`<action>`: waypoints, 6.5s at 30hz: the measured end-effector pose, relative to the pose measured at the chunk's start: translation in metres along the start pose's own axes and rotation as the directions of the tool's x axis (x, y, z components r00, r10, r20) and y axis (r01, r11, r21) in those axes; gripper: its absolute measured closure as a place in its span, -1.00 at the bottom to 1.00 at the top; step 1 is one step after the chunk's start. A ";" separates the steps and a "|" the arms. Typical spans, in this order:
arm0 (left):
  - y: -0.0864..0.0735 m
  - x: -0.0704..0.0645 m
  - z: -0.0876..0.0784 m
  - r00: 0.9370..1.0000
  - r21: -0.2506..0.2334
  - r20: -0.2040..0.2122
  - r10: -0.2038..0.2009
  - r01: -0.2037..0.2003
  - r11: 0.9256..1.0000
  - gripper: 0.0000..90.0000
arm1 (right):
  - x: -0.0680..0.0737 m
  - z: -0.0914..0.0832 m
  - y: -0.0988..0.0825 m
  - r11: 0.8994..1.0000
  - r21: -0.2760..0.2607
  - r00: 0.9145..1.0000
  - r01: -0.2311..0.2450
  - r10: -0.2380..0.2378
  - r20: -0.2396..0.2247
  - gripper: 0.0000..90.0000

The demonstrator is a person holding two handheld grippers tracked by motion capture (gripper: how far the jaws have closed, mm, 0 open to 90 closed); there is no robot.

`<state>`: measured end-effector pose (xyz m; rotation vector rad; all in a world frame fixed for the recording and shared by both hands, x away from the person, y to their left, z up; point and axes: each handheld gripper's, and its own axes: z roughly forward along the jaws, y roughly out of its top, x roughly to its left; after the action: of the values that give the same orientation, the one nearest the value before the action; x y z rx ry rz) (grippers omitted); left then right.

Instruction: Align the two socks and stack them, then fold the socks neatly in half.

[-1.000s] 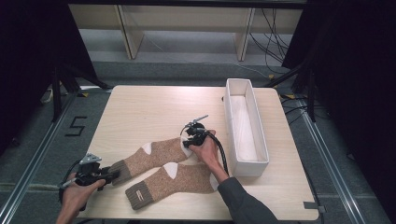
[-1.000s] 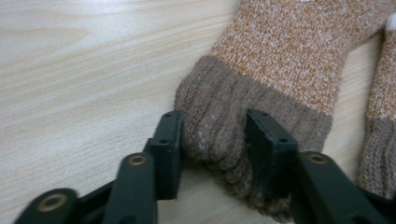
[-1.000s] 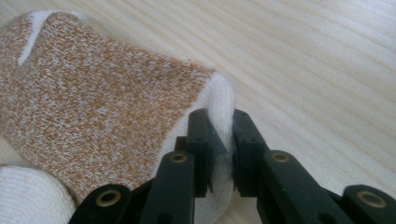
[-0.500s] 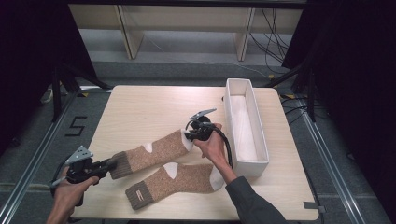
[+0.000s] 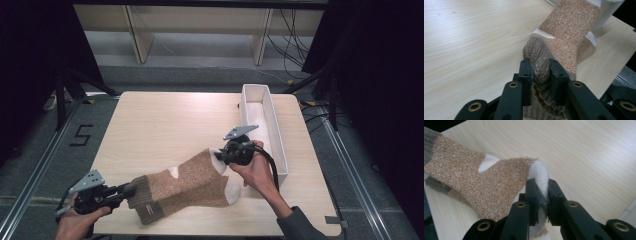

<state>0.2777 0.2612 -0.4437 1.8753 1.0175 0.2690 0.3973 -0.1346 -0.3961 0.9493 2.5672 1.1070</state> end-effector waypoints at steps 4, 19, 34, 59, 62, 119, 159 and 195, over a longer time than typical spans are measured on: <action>-0.002 -0.007 0.007 1.000 0.002 0.004 0.012 -0.012 1.000 0.64 | 0.001 -0.009 -0.021 0.999 0.026 0.999 0.023 -0.024 0.025 0.81; -0.044 -0.005 0.028 0.998 0.170 -0.023 0.054 -0.049 0.984 0.60 | 0.016 0.009 -0.053 0.988 0.142 0.994 0.063 -0.075 0.079 0.79; -0.020 -0.021 0.012 0.997 0.088 -0.055 0.058 -0.053 0.995 0.13 | 0.021 0.007 -0.065 0.984 0.165 0.984 0.072 -0.097 0.151 0.40; -0.035 -0.025 0.054 0.982 0.245 -0.010 0.189 -0.181 0.953 0.98 | 0.022 0.030 -0.077 0.949 0.289 0.983 0.125 -0.158 0.094 0.98; -0.036 -0.025 0.054 0.982 0.244 -0.017 0.188 -0.178 0.953 0.98 | 0.025 0.031 -0.083 0.943 0.299 0.979 0.143 -0.179 0.095 1.00; -0.040 -0.010 0.038 0.981 0.229 -0.070 0.183 -0.163 0.960 0.98 | 0.004 0.120 -0.005 0.982 0.184 0.997 0.039 -0.051 0.061 0.98; -0.038 -0.013 0.029 0.985 0.168 -0.087 0.151 -0.135 0.977 0.86 | -0.019 0.111 -0.011 0.979 0.100 0.979 -0.180 0.168 0.119 0.09; -0.041 -0.012 0.027 0.984 0.176 -0.083 0.156 -0.140 0.974 0.89 | -0.035 0.123 -0.021 0.941 0.096 0.944 -0.326 0.329 -0.022 0.29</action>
<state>0.2634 0.2430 -0.4886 2.1145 0.9918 0.3741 0.4642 -0.0955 -0.5001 1.4340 2.5694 1.0993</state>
